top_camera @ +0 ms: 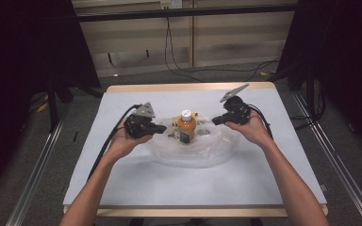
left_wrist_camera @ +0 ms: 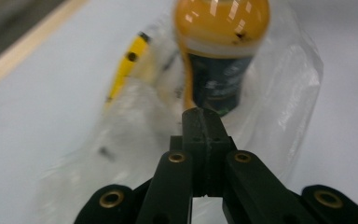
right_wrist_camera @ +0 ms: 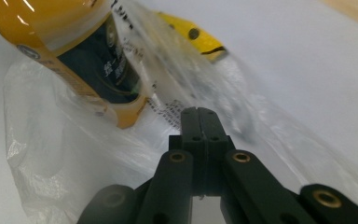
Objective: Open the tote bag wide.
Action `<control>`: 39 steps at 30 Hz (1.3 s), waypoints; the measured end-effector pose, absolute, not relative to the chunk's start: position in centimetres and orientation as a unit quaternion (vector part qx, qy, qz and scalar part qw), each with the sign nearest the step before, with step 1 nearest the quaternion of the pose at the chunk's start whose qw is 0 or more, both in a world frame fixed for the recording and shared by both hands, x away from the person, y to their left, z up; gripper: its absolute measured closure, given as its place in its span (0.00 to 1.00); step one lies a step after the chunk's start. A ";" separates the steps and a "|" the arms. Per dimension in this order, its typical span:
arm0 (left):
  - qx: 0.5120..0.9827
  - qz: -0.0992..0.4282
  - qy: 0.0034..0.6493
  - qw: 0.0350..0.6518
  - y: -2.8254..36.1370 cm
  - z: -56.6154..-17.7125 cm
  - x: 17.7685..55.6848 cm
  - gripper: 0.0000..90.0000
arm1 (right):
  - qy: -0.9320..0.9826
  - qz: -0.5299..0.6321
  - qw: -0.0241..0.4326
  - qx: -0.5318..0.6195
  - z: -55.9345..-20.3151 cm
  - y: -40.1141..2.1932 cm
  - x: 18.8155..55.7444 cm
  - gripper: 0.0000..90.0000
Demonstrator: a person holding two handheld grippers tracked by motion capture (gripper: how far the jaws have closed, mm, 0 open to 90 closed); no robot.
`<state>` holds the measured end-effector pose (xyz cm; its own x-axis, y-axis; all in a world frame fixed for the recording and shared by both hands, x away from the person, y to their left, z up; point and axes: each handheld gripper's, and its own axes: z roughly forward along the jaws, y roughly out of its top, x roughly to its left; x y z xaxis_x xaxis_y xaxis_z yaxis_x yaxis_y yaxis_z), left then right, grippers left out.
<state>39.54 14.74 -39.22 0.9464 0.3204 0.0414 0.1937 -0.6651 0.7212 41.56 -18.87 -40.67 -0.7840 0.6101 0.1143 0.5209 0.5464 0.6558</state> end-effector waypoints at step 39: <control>0.964 0.012 0.009 0.266 8.8 -46.0 31.4 1.00 | 0.924 0.190 -0.006 0.331 -46.0 -9.4 50.8 1.00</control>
<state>31.43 8.81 -45.95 0.9996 0.0232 0.0183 0.0106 -0.8585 0.5127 50.82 -9.43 -45.95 -0.7813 0.6091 0.1365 0.6135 0.7091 0.3475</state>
